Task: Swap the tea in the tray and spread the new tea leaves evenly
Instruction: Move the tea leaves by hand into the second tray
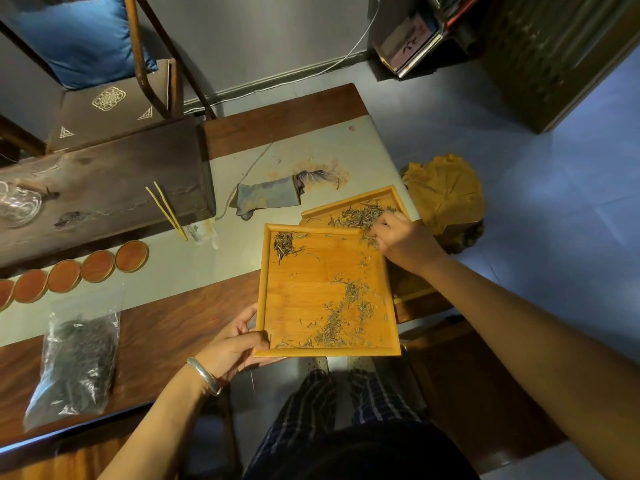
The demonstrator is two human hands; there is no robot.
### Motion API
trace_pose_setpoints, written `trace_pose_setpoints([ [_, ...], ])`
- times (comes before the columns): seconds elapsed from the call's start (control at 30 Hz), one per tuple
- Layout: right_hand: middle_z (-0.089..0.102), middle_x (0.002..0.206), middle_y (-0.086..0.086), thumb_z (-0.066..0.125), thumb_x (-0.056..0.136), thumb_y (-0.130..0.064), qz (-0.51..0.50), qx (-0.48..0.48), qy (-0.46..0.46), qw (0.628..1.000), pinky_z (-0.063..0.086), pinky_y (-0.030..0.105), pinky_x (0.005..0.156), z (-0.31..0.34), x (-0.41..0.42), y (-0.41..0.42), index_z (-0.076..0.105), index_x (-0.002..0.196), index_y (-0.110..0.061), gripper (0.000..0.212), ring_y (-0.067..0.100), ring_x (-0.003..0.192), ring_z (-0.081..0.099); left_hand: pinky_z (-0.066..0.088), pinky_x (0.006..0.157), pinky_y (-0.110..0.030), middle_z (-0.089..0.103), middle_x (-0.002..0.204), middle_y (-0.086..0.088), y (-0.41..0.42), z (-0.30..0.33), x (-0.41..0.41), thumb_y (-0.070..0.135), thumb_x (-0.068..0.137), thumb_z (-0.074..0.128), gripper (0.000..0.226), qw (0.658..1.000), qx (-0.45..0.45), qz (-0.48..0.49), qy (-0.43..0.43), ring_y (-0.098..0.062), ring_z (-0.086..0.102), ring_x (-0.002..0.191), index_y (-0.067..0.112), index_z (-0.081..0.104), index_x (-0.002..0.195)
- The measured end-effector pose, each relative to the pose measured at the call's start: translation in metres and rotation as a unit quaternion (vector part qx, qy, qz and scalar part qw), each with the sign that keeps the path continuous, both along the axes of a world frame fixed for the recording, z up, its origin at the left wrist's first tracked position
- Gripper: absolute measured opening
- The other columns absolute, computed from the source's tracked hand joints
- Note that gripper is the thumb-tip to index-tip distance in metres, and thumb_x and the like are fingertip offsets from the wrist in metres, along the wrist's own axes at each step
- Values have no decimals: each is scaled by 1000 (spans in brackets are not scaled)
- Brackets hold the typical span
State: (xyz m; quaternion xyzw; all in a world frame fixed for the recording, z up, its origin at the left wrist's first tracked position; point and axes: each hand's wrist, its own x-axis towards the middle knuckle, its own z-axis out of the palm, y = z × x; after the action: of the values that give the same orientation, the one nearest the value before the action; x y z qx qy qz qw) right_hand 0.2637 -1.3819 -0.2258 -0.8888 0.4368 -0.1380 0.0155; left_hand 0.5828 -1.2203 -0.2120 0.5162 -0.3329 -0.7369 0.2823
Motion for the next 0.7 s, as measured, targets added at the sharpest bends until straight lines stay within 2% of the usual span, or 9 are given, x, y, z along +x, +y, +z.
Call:
trace_pose_setpoints([
  [0.03, 64, 78, 19, 56, 77, 9, -15, 7, -10, 1000, 54, 35, 49, 1, 0, -1, 69, 78, 3, 14, 31, 70, 62, 55, 73, -19, 68, 117, -9, -1, 1, -1, -12, 69, 54, 67, 1000, -2, -4, -2, -17, 71, 90, 8, 42, 131],
  [0.17, 64, 78, 20, 65, 75, 5, -55, -4, -50, 997, 49, 30, 49, 10, 6, 1, 69, 79, 4, 6, 32, 69, 61, 54, 82, -25, 69, 116, -9, -2, 2, -1, -14, 69, 59, 68, 1000, -5, 1, -1, -23, 67, 102, 5, 41, 132],
  [0.27, 67, 85, 16, 63, 83, -6, -45, -11, -94, 994, 55, 30, 55, 20, 30, 14, 70, 89, 1, 11, 26, 75, 62, 54, 82, -24, 68, 118, -12, -2, 2, -2, -13, 67, 58, 69, 1000, -7, 6, -5, -24, 67, 103, 7, 42, 131],
  [0.37, 65, 110, 13, 60, 89, -17, 27, 74, -118, 990, 57, 34, 74, 30, 70, 31, 66, 111, -5, 26, 25, 99, 61, 53, 86, -27, 68, 118, -11, -3, 3, -6, -6, 63, 62, 74, 1000, -12, 3, -11, -27, 65, 106, 6, 41, 133],
  [0.43, 55, 132, 11, 54, 93, -24, 76, 138, -78, 984, 47, 40, 95, 32, 99, 40, 56, 127, -11, 36, 26, 121, 49, 53, 86, -28, 67, 118, -14, -3, 3, -8, -6, 64, 62, 74, 1000, -13, 3, -7, -29, 65, 106, 6, 41, 134],
  [0.5, 46, 142, 10, 50, 96, -25, 101, 149, -51, 982, 37, 42, 104, 29, 119, 45, 50, 132, -13, 39, 27, 130, 40, 53, 85, -27, 67, 117, -15, -2, 3, -8, -8, 66, 58, 71, 1000, -15, 6, -5, -29, 65, 104, 6, 42, 133],
  [0.6, 44, 143, 12, 49, 95, -19, 102, 128, -15, 986, 38, 42, 103, 21, 124, 45, 52, 129, -10, 35, 30, 128, 41, 53, 85, -29, 67, 116, -17, 0, 1, -5, -10, 66, 57, 71, 1000, -14, 13, 3, -30, 65, 103, 5, 42, 134],
  [0.7, 54, 132, 17, 56, 89, -12, 91, 104, 4, 990, 48, 42, 91, 16, 110, 42, 59, 118, -5, 30, 32, 118, 52, 57, 78, -31, 71, 104, -15, 5, -4, 0, -22, 73, 53, 67, 999, -1, 34, 29, -27, 70, 89, 1, 39, 134],
])
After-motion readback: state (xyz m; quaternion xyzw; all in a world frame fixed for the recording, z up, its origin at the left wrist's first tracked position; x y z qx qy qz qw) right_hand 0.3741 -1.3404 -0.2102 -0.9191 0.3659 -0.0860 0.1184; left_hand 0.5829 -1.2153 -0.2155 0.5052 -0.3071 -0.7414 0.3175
